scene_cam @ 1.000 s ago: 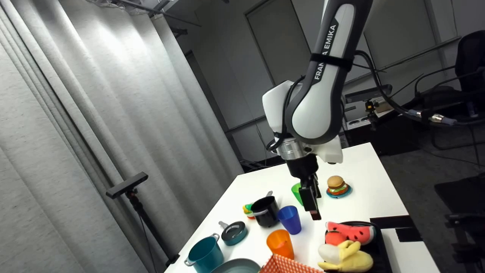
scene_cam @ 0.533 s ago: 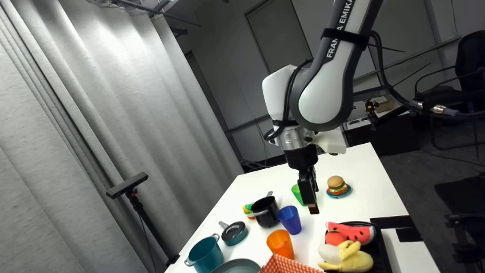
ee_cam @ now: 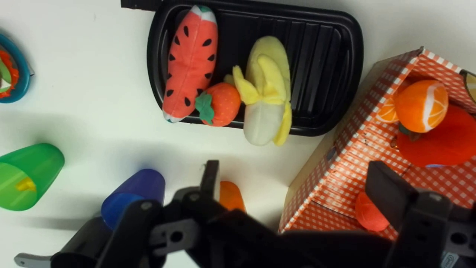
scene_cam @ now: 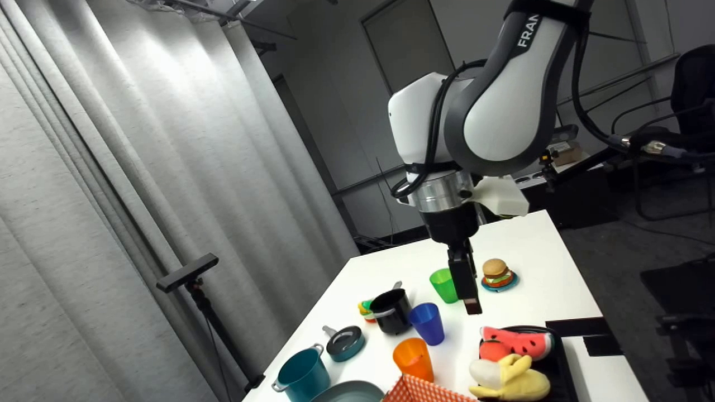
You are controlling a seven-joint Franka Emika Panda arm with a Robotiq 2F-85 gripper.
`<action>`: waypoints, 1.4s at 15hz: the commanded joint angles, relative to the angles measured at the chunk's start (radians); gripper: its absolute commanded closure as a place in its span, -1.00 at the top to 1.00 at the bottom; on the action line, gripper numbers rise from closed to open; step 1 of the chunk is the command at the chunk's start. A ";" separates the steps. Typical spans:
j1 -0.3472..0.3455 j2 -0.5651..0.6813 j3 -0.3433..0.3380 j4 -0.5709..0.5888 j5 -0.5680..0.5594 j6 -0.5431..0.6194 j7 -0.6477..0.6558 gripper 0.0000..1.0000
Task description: Take the banana, watermelon and peach plushies from the box one at a time and put them on the black plate
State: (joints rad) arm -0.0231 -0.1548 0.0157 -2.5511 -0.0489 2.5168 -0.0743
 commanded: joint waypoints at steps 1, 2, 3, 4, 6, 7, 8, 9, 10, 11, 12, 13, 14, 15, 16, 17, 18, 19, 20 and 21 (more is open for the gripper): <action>0.015 -0.084 0.014 -0.043 -0.029 -0.041 0.044 1.00; 0.017 -0.094 0.018 -0.048 -0.030 -0.046 0.046 1.00; 0.018 -0.104 0.021 -0.052 -0.031 -0.052 0.047 1.00; 0.019 -0.112 0.024 -0.057 -0.032 -0.056 0.049 1.00; 0.019 -0.126 0.028 -0.062 -0.035 -0.069 0.051 1.00; 0.019 -0.132 0.031 -0.066 -0.037 -0.073 0.053 1.00; 0.021 -0.078 0.017 -0.033 -0.015 -0.051 0.018 1.00; 0.022 -0.080 0.017 -0.035 -0.015 -0.051 0.018 1.00; 0.022 -0.079 0.017 -0.035 -0.015 -0.051 0.018 1.00; 0.022 -0.076 0.017 -0.035 -0.015 -0.051 0.018 1.00; 0.021 -0.074 0.016 -0.035 -0.015 -0.050 0.018 1.00; 0.021 -0.074 0.016 -0.035 -0.015 -0.050 0.018 1.00; 0.021 -0.074 0.016 -0.035 -0.015 -0.050 0.018 1.00; 0.021 -0.074 0.016 -0.035 -0.015 -0.050 0.018 1.00; 0.021 -0.074 0.016 -0.035 -0.015 -0.050 0.018 1.00; 0.021 -0.074 0.016 -0.035 -0.015 -0.050 0.018 1.00; 0.021 -0.074 0.016 -0.035 -0.015 -0.050 0.018 1.00; 0.021 -0.074 0.016 -0.035 -0.015 -0.050 0.018 1.00; 0.021 -0.074 0.016 -0.035 -0.015 -0.050 0.018 1.00; 0.021 -0.074 0.016 -0.035 -0.015 -0.050 0.018 1.00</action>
State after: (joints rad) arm -0.0118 -0.2284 0.0421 -2.5872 -0.0602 2.4686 -0.0593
